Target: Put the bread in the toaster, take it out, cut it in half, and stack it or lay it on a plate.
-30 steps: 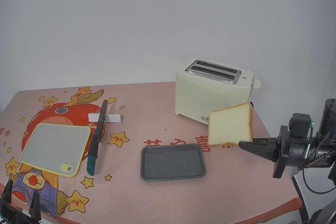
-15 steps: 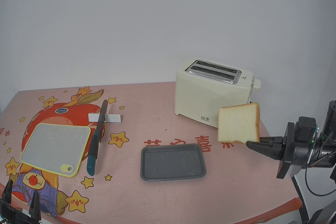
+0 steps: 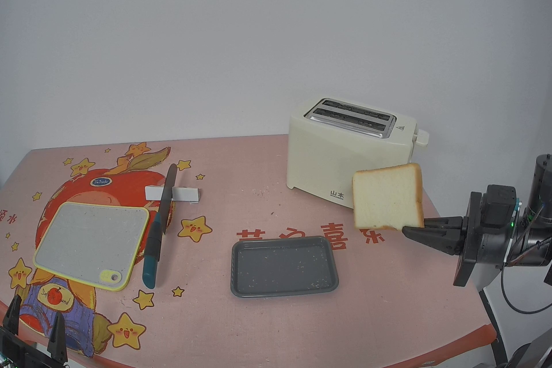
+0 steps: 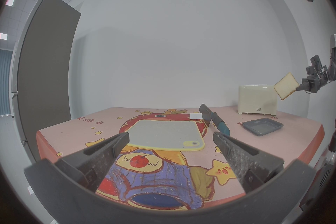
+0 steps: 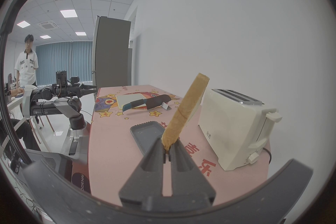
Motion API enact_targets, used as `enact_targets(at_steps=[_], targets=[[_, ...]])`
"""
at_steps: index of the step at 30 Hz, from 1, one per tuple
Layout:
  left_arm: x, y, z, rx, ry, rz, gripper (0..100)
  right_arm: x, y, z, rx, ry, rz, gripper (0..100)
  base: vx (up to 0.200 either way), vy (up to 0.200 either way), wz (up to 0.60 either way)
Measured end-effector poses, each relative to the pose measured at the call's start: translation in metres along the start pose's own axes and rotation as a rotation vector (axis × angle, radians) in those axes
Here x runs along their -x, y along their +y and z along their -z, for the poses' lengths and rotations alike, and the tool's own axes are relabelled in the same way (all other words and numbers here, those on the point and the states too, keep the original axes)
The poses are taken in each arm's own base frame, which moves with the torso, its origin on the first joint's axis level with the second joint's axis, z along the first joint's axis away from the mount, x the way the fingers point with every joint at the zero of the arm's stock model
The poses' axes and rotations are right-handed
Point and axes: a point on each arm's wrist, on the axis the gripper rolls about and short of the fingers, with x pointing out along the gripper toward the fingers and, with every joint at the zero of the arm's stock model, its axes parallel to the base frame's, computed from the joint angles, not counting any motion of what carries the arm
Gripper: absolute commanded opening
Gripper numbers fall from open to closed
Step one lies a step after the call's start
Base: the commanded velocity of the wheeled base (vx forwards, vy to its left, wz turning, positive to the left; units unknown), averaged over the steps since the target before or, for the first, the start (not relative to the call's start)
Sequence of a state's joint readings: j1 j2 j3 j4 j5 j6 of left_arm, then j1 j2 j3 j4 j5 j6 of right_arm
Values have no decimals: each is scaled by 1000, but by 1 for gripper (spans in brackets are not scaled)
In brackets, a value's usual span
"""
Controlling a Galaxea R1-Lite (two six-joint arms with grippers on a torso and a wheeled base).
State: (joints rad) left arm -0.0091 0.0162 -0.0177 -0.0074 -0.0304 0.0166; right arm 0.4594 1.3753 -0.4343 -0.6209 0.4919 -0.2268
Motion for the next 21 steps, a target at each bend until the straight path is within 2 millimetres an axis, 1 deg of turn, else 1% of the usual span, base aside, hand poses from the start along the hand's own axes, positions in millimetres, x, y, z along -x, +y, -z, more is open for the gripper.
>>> enact_targets(at_steps=[5,11,17,21], targets=[[0,0,0,0,0,0,100,1,-3,-15,9,20,-4,0,0,0,0],[0,0,0,0,0,0,100,7,-6,-32,15,87,-22,0,0,0,0],[0,0,0,0,0,0,100,19,-19,-58,75,93,-36,0,0,0,0],[0,0,0,0,0,0,100,24,-29,-73,106,79,-14,0,0,0,0]])
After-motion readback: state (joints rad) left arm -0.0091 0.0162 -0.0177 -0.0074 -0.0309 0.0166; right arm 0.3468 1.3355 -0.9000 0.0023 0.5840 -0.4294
